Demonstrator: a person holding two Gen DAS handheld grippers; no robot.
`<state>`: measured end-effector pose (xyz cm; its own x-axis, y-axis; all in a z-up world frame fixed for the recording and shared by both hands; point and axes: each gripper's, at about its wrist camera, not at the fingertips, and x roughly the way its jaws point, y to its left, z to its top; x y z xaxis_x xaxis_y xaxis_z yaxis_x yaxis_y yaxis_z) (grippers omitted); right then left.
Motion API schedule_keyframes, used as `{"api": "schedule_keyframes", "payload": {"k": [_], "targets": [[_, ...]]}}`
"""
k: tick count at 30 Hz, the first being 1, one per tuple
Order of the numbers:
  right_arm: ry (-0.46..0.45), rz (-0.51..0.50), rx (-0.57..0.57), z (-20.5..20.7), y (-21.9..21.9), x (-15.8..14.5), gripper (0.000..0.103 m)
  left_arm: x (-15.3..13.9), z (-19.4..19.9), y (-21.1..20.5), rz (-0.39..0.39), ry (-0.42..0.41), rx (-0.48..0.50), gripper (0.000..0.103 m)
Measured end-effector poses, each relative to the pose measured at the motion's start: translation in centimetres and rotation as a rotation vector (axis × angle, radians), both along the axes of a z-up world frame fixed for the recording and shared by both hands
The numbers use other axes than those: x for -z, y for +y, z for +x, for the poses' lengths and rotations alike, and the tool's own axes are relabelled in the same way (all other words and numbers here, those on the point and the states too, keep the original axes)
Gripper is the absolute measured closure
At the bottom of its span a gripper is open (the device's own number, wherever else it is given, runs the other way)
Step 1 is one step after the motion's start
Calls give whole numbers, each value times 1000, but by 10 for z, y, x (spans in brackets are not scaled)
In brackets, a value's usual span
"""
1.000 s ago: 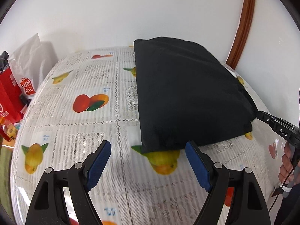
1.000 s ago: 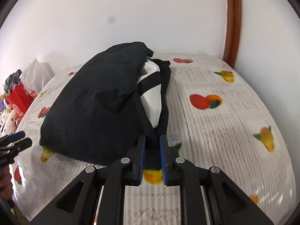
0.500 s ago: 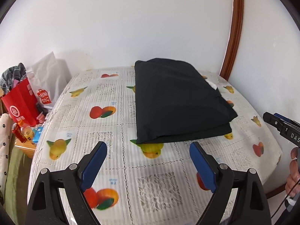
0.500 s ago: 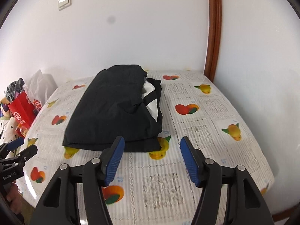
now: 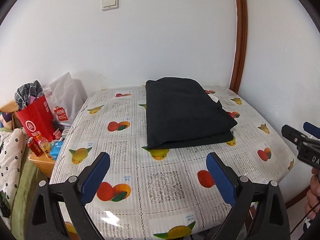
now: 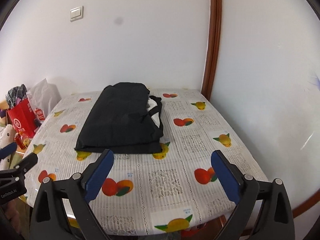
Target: Fold large clothes
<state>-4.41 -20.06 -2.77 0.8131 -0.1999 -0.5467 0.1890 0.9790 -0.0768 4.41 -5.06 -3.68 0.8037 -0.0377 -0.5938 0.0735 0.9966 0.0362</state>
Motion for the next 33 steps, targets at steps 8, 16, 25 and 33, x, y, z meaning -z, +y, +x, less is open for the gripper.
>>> {"api": "schedule_keyframes", "payload": {"k": [8, 16, 25, 33], "targets": [[12, -25, 18, -16, 8, 3, 4, -6, -14, -4, 17, -29, 8, 6], [11, -21, 40, -24, 5, 0, 4, -3, -15, -7, 10, -21, 12, 6], [9, -3, 62, -28, 0, -3, 4, -5, -16, -9, 7, -19, 18, 6], [8, -9, 67, -30, 0, -5, 3, -3, -15, -8, 1, -11, 17, 6]]}}
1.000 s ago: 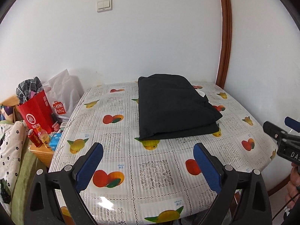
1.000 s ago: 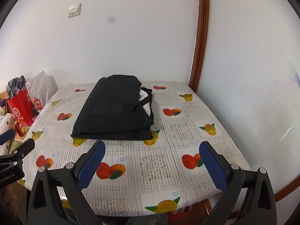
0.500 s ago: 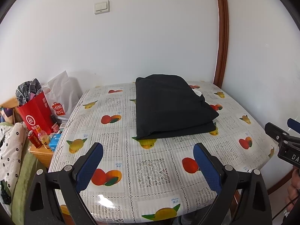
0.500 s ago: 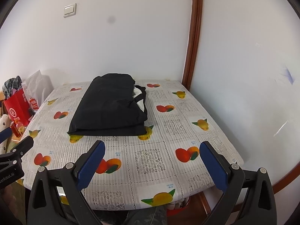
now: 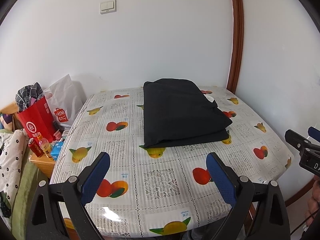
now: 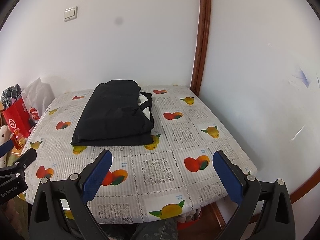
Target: Fold large clothes
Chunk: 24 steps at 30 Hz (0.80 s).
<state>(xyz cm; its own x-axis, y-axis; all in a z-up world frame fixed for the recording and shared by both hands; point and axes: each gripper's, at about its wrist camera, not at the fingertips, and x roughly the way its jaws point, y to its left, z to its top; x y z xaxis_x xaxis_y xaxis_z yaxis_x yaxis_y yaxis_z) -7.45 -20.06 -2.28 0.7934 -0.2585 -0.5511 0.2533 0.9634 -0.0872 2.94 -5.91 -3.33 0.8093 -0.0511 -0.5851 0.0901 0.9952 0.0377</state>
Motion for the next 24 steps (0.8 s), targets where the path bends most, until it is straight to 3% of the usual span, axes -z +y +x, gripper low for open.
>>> {"api": "schedule_keyframes", "payload": {"k": [24], "targets": [[-1, -16, -6, 0, 5, -1, 4, -2, -1, 2, -5, -11, -16, 6]]}}
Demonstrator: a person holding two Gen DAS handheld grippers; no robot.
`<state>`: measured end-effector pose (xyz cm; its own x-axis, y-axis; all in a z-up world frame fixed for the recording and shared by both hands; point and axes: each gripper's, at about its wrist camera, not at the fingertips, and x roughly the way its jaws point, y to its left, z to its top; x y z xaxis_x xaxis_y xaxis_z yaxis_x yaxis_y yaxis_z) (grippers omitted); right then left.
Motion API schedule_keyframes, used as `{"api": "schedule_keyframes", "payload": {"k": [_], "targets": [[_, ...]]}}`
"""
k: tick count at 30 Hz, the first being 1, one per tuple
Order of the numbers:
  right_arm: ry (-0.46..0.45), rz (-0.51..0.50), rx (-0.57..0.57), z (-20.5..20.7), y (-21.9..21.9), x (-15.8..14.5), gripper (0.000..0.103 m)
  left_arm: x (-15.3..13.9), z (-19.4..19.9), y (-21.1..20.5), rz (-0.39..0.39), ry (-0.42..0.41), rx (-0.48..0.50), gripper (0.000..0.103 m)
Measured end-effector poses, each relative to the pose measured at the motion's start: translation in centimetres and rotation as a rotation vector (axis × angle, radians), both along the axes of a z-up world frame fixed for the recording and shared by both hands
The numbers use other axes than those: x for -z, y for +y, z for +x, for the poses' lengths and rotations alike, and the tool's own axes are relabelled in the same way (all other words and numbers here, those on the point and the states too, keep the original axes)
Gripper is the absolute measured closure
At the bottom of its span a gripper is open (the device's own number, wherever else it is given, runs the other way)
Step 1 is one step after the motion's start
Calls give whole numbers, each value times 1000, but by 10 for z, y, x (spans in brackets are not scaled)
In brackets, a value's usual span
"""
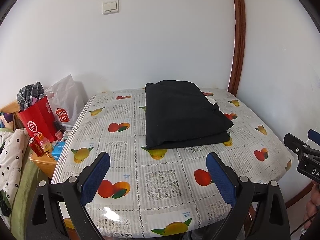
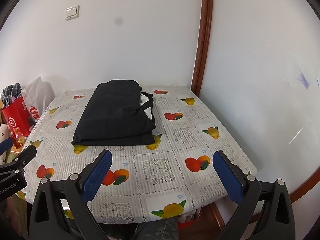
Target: Fold large clothes
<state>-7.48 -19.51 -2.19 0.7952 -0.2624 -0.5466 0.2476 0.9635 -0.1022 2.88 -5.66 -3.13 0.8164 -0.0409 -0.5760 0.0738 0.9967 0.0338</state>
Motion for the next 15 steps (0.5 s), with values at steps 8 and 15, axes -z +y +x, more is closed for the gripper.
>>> {"api": "schedule_keyframes", "payload": {"k": [8, 15], "targets": [[-1, 7, 0, 0, -3, 0, 3, 0, 0, 2, -9, 3, -3, 6], [5, 9, -5, 4, -2, 1, 4, 1, 6, 1, -12, 5, 3, 6]]}}
